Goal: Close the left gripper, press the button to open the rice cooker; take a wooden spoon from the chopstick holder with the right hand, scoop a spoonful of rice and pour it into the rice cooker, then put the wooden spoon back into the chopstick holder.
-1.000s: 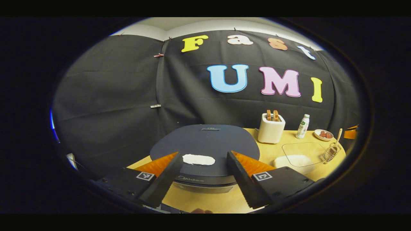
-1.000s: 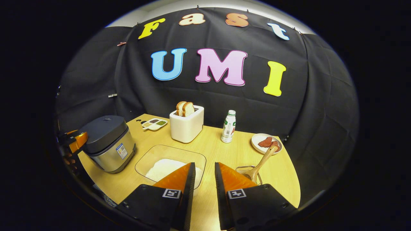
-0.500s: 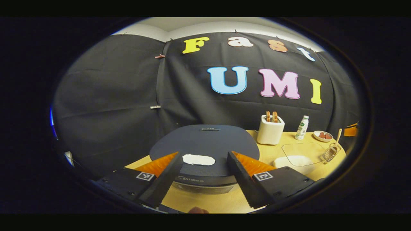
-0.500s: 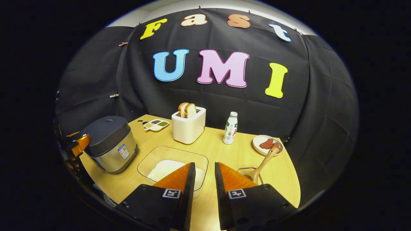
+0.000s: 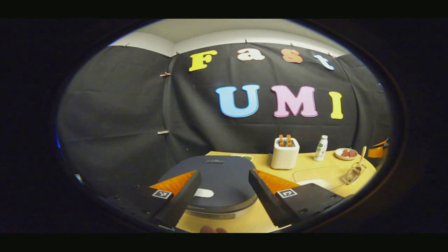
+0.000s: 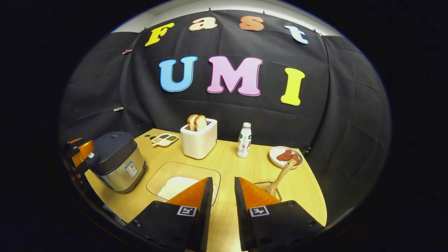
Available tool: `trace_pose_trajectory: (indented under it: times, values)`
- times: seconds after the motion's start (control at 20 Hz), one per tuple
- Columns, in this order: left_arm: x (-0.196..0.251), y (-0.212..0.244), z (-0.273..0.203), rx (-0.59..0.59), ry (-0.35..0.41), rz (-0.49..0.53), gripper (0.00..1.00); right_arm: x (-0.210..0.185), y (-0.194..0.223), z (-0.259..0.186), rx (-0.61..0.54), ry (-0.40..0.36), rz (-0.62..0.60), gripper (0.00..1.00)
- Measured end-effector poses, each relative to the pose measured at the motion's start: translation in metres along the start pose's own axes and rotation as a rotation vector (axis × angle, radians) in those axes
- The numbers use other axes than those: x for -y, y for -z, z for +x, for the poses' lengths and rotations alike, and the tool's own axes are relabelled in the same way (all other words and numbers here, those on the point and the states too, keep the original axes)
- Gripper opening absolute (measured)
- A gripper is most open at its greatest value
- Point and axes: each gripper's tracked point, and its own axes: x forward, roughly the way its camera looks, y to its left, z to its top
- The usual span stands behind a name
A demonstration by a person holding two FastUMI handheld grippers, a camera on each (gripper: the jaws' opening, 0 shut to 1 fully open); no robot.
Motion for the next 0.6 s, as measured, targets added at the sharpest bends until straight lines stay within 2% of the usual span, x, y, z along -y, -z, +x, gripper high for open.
trace_pose_trajectory:
  times: [0.3, 0.4, 0.45, 0.6]
  values:
    - [0.036, -0.024, -0.018, 0.026, 0.064, 0.055, 0.94, -0.003, -0.005, -0.013, 0.021, 0.026, 0.013, 0.44]
    - [0.05, -0.029, -0.024, 0.043, 0.111, 0.047, 0.94, -0.006, -0.003, -0.018, 0.028, 0.033, 0.024, 0.52]
    - [0.054, -0.03, -0.026, 0.045, 0.123, 0.04, 0.94, -0.007, -0.004, -0.023, 0.036, 0.039, 0.028, 0.64]
    - [0.062, -0.029, -0.033, 0.029, 0.149, 0.007, 0.95, -0.011, -0.005, -0.03, 0.056, 0.045, 0.023, 0.72]
